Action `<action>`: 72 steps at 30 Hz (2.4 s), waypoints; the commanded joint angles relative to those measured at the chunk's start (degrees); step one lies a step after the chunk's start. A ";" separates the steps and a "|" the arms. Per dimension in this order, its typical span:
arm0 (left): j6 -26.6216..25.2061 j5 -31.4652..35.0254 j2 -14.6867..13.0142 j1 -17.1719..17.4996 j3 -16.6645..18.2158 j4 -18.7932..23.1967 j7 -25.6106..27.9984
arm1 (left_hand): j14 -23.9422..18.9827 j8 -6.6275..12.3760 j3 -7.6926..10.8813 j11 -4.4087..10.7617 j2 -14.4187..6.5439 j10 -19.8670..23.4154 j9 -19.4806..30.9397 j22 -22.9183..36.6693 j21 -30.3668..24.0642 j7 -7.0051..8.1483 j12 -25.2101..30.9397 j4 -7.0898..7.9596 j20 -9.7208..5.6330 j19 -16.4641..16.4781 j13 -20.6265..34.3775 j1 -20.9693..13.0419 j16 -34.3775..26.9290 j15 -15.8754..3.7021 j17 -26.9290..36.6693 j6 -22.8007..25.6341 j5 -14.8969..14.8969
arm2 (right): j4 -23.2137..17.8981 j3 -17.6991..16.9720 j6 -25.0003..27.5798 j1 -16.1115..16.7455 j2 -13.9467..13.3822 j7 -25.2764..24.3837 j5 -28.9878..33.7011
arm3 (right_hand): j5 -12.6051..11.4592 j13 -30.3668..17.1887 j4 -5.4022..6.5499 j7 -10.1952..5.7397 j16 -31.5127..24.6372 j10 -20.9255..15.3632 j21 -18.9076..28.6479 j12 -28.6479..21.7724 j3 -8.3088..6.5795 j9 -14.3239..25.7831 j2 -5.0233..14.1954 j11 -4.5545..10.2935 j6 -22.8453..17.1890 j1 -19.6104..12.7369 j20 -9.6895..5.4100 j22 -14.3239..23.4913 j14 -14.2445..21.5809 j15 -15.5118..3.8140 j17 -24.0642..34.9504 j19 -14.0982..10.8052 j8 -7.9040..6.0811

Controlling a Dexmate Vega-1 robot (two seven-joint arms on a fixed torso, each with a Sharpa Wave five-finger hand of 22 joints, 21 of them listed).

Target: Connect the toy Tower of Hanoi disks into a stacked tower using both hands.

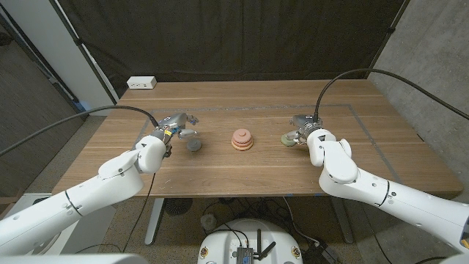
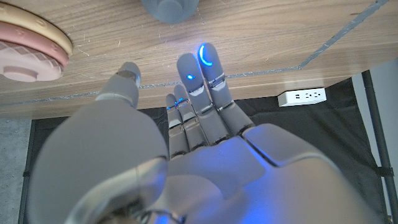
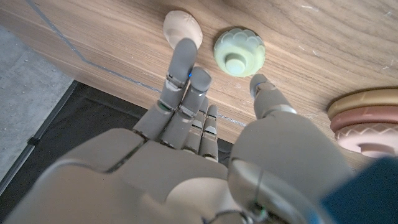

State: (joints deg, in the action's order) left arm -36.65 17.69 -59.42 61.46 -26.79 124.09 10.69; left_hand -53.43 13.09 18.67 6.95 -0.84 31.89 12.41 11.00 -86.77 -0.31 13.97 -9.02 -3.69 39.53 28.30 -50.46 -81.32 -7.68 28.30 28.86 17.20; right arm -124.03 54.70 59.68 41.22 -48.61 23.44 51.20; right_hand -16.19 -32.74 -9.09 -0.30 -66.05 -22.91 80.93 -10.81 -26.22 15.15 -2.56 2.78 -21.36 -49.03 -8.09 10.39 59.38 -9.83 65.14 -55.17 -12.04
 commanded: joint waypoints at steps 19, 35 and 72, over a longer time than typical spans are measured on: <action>-0.80 -1.85 -1.41 -0.25 -0.61 0.24 0.06 | 0.06 -0.81 1.14 -0.98 -0.61 0.28 0.20 0.35 -0.24 -0.53 -0.40 -0.04 -7.72 -0.32 0.69 0.66 0.27 -4.88 0.52 0.37 0.47 | 4.94 1.38 -0.24 -2.57 3.85 7.44 3.09 | 0.04 0.65 0.01 0.69 0.59 0.45 -0.36 -0.57 1.51 -0.31 0.20 -0.73 1.08 -0.45 -4.34 0.20 -0.32 -2.80 -0.20 0.58 -0.29; 0.05 -3.06 -1.27 -0.03 -0.61 -0.34 0.50 | 0.19 -0.97 1.49 -1.01 -0.79 0.50 0.27 0.27 -0.20 -0.85 -0.43 -0.12 -7.68 -0.38 0.90 0.84 0.47 -4.89 0.50 0.24 0.53 | 6.68 1.44 0.96 -2.40 4.39 6.82 1.33 | -0.05 1.02 0.04 0.87 1.24 0.68 -0.62 -0.66 2.34 -0.59 0.37 -0.95 1.37 -0.67 -4.32 0.17 -0.60 -2.81 -0.58 0.66 -0.38; 1.47 -5.72 -1.58 0.81 -0.51 -1.46 1.06 | 0.08 -1.03 2.80 -1.50 -1.70 1.57 0.48 0.32 -0.33 -1.09 -0.38 -0.20 -7.61 -0.19 1.63 1.47 0.74 -4.90 0.79 0.82 0.66 | 9.64 7.40 2.10 -7.04 5.16 9.37 0.69 | -0.10 0.91 0.14 0.77 1.48 -0.86 -0.79 -1.43 3.08 -0.87 0.81 -0.42 1.59 -0.83 -4.34 0.19 -0.21 -2.82 -0.54 0.54 -0.54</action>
State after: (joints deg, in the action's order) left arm -36.12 12.88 -61.00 62.03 -27.49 123.36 11.50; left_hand -53.22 12.19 21.13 5.52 -2.12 32.85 12.67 11.08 -86.77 -1.22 13.52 -9.25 -3.90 39.32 29.63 -49.18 -80.65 -7.47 28.83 29.39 17.64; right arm -115.46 60.16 61.85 35.69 -43.95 31.20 51.60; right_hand -16.22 -31.64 -8.84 0.84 -64.32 -23.16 80.49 -11.69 -23.31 14.09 -2.17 2.36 -19.63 -49.41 -7.98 10.40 59.18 -9.63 64.44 -54.69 -12.30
